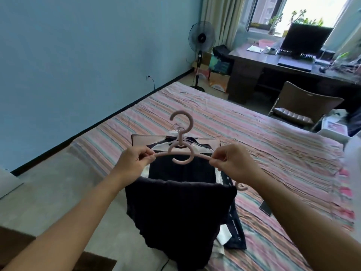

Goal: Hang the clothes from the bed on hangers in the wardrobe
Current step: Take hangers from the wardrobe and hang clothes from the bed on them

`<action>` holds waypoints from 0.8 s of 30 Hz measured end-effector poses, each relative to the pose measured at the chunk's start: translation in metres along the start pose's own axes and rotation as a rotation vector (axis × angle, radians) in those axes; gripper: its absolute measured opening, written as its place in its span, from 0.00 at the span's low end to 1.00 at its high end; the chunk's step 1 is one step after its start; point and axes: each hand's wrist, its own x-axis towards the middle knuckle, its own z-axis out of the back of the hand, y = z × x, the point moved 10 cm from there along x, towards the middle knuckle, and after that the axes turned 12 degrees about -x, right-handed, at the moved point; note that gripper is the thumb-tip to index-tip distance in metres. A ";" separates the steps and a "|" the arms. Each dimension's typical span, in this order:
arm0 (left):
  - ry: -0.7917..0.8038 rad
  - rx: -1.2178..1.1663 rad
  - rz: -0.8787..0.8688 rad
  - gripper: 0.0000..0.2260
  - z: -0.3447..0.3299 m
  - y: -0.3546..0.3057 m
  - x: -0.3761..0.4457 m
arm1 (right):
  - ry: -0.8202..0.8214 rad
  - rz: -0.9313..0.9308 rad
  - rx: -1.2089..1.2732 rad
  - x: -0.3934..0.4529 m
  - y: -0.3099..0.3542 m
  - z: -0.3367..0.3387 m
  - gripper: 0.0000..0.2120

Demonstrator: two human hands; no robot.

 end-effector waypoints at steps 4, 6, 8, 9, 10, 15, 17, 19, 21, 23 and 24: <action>0.013 0.029 0.090 0.05 -0.030 0.042 0.033 | 0.110 -0.056 -0.025 0.041 -0.043 -0.046 0.05; 0.014 0.031 0.124 0.05 -0.042 0.056 0.054 | 0.125 -0.073 -0.032 0.063 -0.061 -0.063 0.05; 0.008 0.039 0.150 0.05 -0.052 0.067 0.077 | 0.120 -0.089 -0.036 0.085 -0.075 -0.074 0.05; 0.004 0.043 0.164 0.05 -0.057 0.072 0.089 | 0.114 -0.097 -0.042 0.095 -0.082 -0.078 0.05; -0.002 0.040 0.179 0.06 -0.062 0.078 0.100 | 0.108 -0.106 -0.046 0.104 -0.090 -0.083 0.06; -0.050 0.034 0.247 0.10 -0.080 0.117 0.148 | 0.075 -0.167 -0.039 0.147 -0.128 -0.112 0.06; -0.040 0.052 0.261 0.12 -0.091 0.133 0.166 | 0.062 -0.171 -0.050 0.169 -0.140 -0.121 0.06; -0.003 0.075 0.262 0.14 -0.105 0.147 0.186 | 0.071 -0.149 -0.078 0.194 -0.148 -0.135 0.06; 0.020 0.147 0.268 0.19 -0.118 0.164 0.204 | 0.075 -0.131 -0.106 0.217 -0.157 -0.152 0.07; 0.031 0.245 0.262 0.28 -0.130 0.182 0.220 | 0.071 -0.143 -0.114 0.239 -0.168 -0.169 0.06; 0.058 0.303 0.272 0.33 -0.138 0.193 0.227 | 0.079 -0.154 -0.120 0.250 -0.174 -0.179 0.06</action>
